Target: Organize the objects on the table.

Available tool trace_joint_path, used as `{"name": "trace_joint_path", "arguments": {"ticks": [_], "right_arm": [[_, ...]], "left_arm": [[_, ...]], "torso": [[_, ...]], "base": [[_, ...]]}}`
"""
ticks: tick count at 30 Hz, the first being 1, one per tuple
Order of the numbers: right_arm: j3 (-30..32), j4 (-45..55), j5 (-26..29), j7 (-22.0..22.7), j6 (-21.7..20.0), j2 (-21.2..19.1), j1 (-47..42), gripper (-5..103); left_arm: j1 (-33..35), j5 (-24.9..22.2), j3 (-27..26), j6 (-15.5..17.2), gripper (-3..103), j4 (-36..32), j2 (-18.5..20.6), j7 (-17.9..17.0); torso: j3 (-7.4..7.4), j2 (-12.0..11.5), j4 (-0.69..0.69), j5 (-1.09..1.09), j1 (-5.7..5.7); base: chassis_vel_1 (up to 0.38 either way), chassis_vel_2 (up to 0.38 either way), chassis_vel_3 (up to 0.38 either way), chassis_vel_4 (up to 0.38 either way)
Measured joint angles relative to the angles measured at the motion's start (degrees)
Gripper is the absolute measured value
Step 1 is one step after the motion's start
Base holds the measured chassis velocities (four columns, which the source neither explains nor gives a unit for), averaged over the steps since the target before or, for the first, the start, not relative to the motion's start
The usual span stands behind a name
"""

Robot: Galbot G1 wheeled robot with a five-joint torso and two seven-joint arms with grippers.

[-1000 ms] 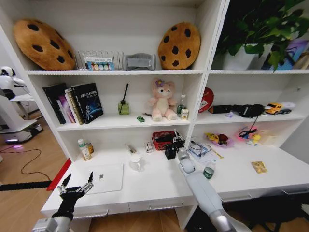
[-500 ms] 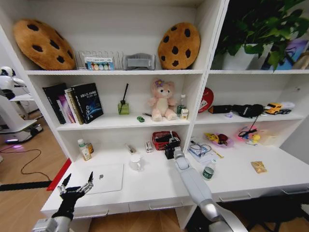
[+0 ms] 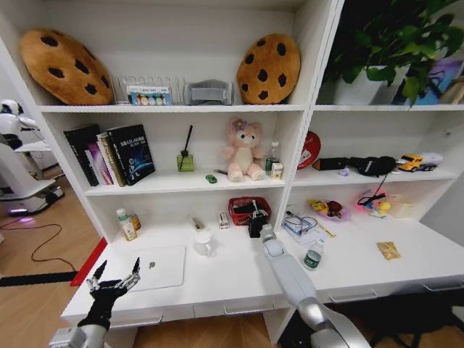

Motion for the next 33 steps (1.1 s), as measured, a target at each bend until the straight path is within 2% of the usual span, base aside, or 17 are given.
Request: {"name": "trace_joint_path", "arguments": {"ticks": [2, 6, 8, 9, 12, 14, 16, 17, 20, 22, 23, 25, 28, 29, 30, 32, 33], "right_arm": [[-0.51, 2.74, 0.3, 0.56, -1.94, -0.47, -1.1, 15], [-0.79, 3.54, 0.33, 0.75, -2.37, -0.72, -1.56, 25], [-0.73, 3.55, 0.06, 0.99, -2.24, -0.86, -1.59, 36], [-0.66, 3.53, 0.01, 1.11, -2.15, -1.06, -1.59, 47], [-0.65, 3.53, 0.02, 1.2, -2.09, -1.23, -1.58, 52], [-0.72, 4.39, 0.18, 1.59, -2.08, -1.67, -1.84, 63], [-0.86, 5.07, 0.44, 1.88, -2.12, -1.86, -2.09, 63], [-1.33, 7.28, 1.53, 2.64, -2.73, -2.38, -2.79, 74], [-2.49, 13.79, 4.36, 4.11, -5.31, -3.84, -4.96, 79], [-3.13, 21.11, 6.6, 5.92, -8.96, -5.56, -7.95, 90], [-3.13, 21.11, 6.6, 5.92, -8.96, -5.56, -7.95, 90], [-3.2, 26.7, 7.38, 8.75, -12.25, -6.78, -10.75, 95], [-3.0, 40.19, 11.62, 20.58, -24.36, -9.86, -18.36, 100], [-3.0, 40.19, 11.62, 20.58, -24.36, -9.86, -18.36, 100], [-2.58, 45.96, 16.24, 25.11, -29.12, -11.05, -21.04, 100], [-2.01, 51.7, 22.75, 29.72, -33.21, -12.41, -24.1, 100], [-2.01, 51.7, 22.75, 29.72, -33.21, -12.41, -24.1, 100]], "left_arm": [[0.0, 0.0, 0.0, 0.0, 100, 0.0, 0.0, 0.0], [0.0, 0.0, 0.0, 0.0, 100, 0.0, 0.0, 0.0], [0.0, 0.0, 0.0, 0.0, 100, 0.0, 0.0, 0.0], [0.0, 0.0, 0.0, 0.0, 100, 0.0, 0.0, 0.0], [0.0, 0.0, 0.0, 0.0, 100, 0.0, 0.0, 0.0], [0.0, 0.0, 0.0, 0.0, 100, 0.0, 0.0, 0.0], [0.0, 0.0, 0.0, 0.0, 100, 0.0, 0.0, 0.0], [0.0, 0.0, 0.0, 0.0, 100, 0.0, 0.0, 0.0], [0.0, 0.0, 0.0, 0.0, 100, 0.0, 0.0, 0.0], [0.0, 0.0, 0.0, 0.0, 100, 0.0, 0.0, 0.0], [0.0, 0.0, 0.0, 0.0, 100, 0.0, 0.0, 0.0], [0.0, 0.0, -0.01, 0.0, 100, 0.0, 0.0, 0.0], [0.0, 0.0, -0.01, 0.0, 100, 0.0, 0.0, 0.0], [0.0, 0.0, -0.01, 0.0, 100, 0.0, 0.0, 0.0], [0.0, 0.0, 0.0, 0.0, 100, 0.0, 0.0, 0.01], [0.0, 0.0, 0.0, 0.0, 100, 0.0, 0.0, 0.01], [0.0, 0.0, 0.0, 0.0, 100, 0.0, 0.0, 0.01]], "torso": [[0.0, 0.0, 0.0, 0.0, 0.0], [0.0, 0.0, 0.0, 0.0, 0.0], [0.0, 0.0, 0.0, 0.0, 0.0], [0.0, 0.0, 0.0, 0.0, 0.0], [0.0, 0.0, 0.0, 0.0, 0.0], [0.0, 0.0, 0.0, 0.0, 0.0], [0.0, 0.0, 0.0, 0.0, 0.0], [0.0, 0.0, 0.0, 0.01, 0.0], [0.0, 0.0, 0.01, 0.0, 0.0], [0.0, 0.0, 0.01, 0.0, 0.0], [0.0, 0.0, 0.01, 0.0, 0.0], [0.0, 0.0, 0.01, -0.01, 0.0], [0.0, 0.0, -0.01, 0.03, 0.0], [0.0, 0.0, -0.01, 0.03, 0.0], [-0.01, 0.0, -0.01, -0.01, 0.0], [-0.01, 0.01, -0.01, -0.02, -0.01], [-0.01, 0.01, -0.01, -0.02, -0.01]], "base": [[0.0, 0.0, 0.0, 0.0], [0.0, 0.0, 0.0, 0.0], [0.0, 0.0, 0.0, 0.0], [0.0, 0.0, 0.0, 0.0], [0.0, 0.0, 0.0, 0.0], [0.0, 0.0, 0.0, 0.0], [0.0, 0.0, 0.0, 0.0], [0.0, 0.0, 0.0, 0.0], [0.0, 0.0, 0.0, 0.0], [0.0, 0.0, 0.0, 0.0], [0.0, 0.0, 0.0, 0.0], [0.0, 0.0, 0.0, 0.0], [0.0, 0.0, 0.0, 0.0], [0.0, 0.0, 0.0, 0.0], [0.0, 0.0, 0.0, 0.0], [0.0, 0.0, 0.0, 0.0], [0.0, 0.0, 0.0, 0.0]]}}
